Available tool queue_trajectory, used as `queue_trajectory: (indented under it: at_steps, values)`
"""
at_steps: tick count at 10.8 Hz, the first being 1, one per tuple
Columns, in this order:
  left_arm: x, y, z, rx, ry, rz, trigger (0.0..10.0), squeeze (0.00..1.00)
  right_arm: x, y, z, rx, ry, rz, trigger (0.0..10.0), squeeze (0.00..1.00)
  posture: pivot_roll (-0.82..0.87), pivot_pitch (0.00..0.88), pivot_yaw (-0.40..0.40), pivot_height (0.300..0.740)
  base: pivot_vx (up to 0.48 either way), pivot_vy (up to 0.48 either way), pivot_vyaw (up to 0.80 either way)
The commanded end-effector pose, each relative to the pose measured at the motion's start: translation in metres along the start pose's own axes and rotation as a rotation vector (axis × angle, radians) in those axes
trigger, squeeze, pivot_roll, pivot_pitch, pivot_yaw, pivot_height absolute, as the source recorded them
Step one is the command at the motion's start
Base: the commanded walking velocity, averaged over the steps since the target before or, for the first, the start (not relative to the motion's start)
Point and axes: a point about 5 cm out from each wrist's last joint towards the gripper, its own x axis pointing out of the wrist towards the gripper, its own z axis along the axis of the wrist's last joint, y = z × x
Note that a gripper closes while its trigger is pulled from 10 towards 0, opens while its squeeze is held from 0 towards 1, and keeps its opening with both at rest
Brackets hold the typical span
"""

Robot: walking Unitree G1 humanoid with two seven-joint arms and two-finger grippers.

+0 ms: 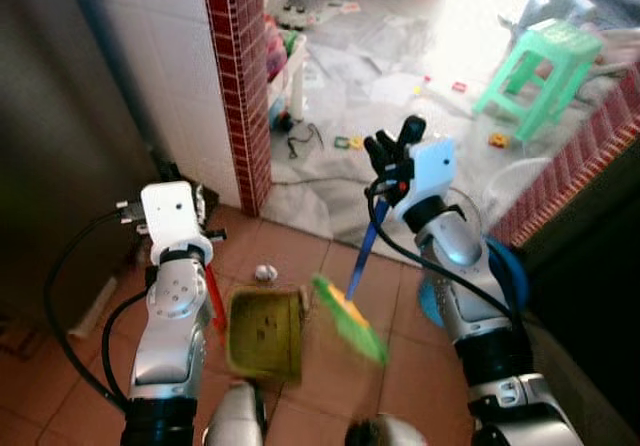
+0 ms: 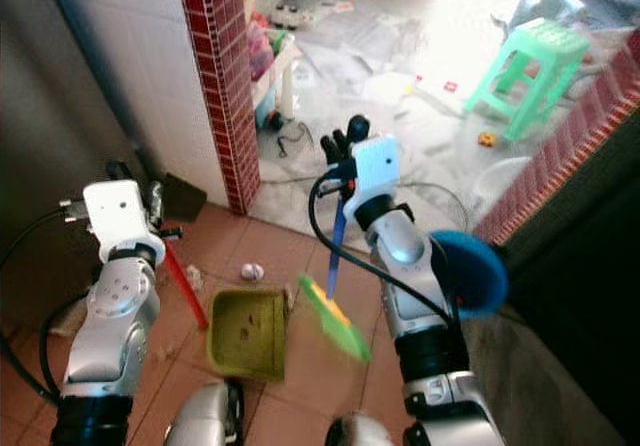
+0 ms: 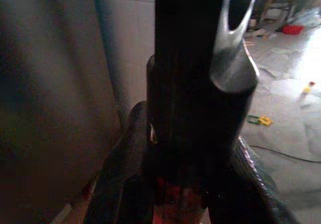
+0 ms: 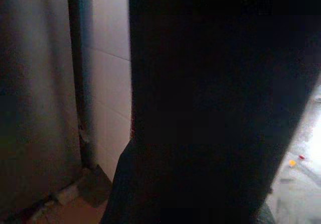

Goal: Sweep floor

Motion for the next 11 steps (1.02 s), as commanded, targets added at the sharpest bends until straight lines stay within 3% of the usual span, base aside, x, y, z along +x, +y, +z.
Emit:
queue_trajectory:
  at_steps: [1, 3, 8, 11]
  values:
    - [0.001, -0.001, 0.016, -0.011, -0.072, -0.007, 10.0, 0.00, 0.000, 0.000, 0.009, -0.018, -0.038, -0.005, 10.0, 0.00, -0.01, 0.034, -0.009, 0.740, -0.304, 0.000, 0.00]
    - [0.001, 0.000, 0.018, -0.012, -0.073, -0.001, 10.0, 0.00, -0.002, 0.004, 0.007, -0.023, -0.032, -0.006, 10.0, 0.00, -0.01, 0.035, -0.010, 0.740, -0.263, 0.000, 0.00]
    - [0.001, 0.012, 0.030, 0.011, -0.116, 0.023, 10.0, 0.00, -0.010, 0.005, 0.001, -0.044, -0.012, -0.051, 10.0, 0.00, 0.00, 0.041, -0.001, 0.740, 0.000, 0.000, 0.00]
    - [-0.008, 0.026, 0.005, 0.087, -0.064, 0.054, 10.0, 0.00, -0.016, -0.009, -0.018, -0.009, 0.079, -0.212, 10.0, 0.00, 0.03, 0.000, -0.002, 0.740, 0.000, 0.000, 0.00]
